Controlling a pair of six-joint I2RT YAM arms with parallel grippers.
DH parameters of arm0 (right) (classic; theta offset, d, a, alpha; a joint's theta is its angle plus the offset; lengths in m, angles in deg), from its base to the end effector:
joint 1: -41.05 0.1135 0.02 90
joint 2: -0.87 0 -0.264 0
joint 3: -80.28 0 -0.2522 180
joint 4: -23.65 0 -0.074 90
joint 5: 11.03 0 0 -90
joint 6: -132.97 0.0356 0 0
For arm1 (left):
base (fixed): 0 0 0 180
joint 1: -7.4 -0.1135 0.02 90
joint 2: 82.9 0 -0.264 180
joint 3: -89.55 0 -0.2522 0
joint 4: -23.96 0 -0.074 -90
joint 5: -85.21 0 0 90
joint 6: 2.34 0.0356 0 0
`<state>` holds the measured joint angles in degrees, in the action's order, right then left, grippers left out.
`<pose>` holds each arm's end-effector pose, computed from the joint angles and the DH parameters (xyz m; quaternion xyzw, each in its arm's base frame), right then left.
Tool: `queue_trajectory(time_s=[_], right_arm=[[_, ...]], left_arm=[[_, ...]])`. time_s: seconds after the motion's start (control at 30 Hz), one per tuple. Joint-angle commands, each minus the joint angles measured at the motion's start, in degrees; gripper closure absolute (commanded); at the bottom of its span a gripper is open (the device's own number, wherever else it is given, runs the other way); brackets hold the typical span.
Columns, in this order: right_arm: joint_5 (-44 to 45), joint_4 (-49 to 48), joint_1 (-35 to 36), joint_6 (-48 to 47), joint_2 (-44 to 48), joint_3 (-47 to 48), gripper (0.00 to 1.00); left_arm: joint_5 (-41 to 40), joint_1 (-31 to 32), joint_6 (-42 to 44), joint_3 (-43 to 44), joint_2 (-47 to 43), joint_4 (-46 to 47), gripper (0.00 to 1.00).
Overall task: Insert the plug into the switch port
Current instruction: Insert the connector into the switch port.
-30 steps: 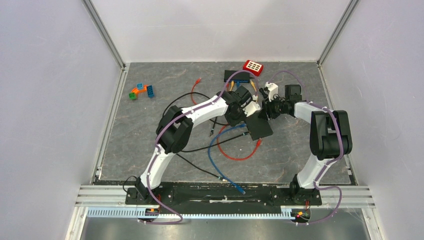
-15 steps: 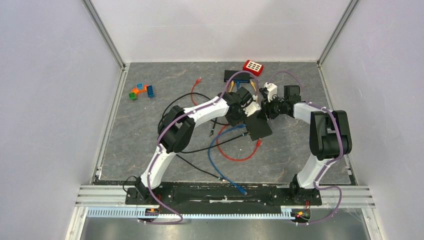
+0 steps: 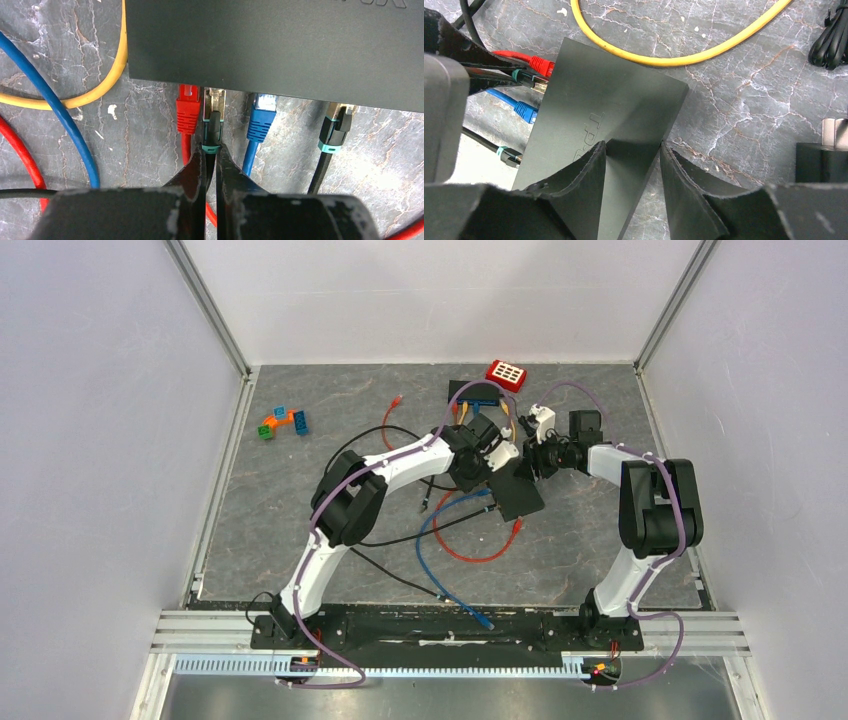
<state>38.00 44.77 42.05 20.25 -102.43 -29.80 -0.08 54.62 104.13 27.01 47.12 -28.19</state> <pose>0.3495 0.0294 0.1495 -0.2878 0.8512 0.2735 0.3433 0.3257 -0.3563 0.1618 0.5220 0.8234 -0.0967 0.2003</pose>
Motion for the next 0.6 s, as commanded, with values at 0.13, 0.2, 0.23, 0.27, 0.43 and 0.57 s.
queue_trajectory(time_s=[0.13,0.2,0.23,0.27,0.43,0.57], right_arm=[[-4.75,6.36,1.18,0.50,-1.98,-1.01,0.53],[-5.69,6.36,1.19,0.59,-2.63,-0.71,0.53],[-6.39,6.41,1.20,0.57,-2.92,-0.60,0.53],[-6.92,6.30,1.20,0.62,-3.19,-0.55,0.53],[-8.98,6.32,1.17,0.23,-3.83,-0.53,0.53],[-10.76,6.33,1.19,0.31,-4.47,-0.87,0.53]], left_arm=[[4.95,-0.05,-2.88,-1.67,0.56,2.58,0.98],[6.95,-0.11,-2.36,-1.12,0.95,1.96,0.98],[8.24,-0.11,-2.06,-0.84,1.13,1.56,0.98],[9.80,-0.12,-1.68,-0.78,1.29,1.23,0.98],[11.59,-0.11,-0.68,0.27,2.69,-1.84,0.98],[11.20,-0.18,-1.15,1.37,3.63,-3.10,0.98]])
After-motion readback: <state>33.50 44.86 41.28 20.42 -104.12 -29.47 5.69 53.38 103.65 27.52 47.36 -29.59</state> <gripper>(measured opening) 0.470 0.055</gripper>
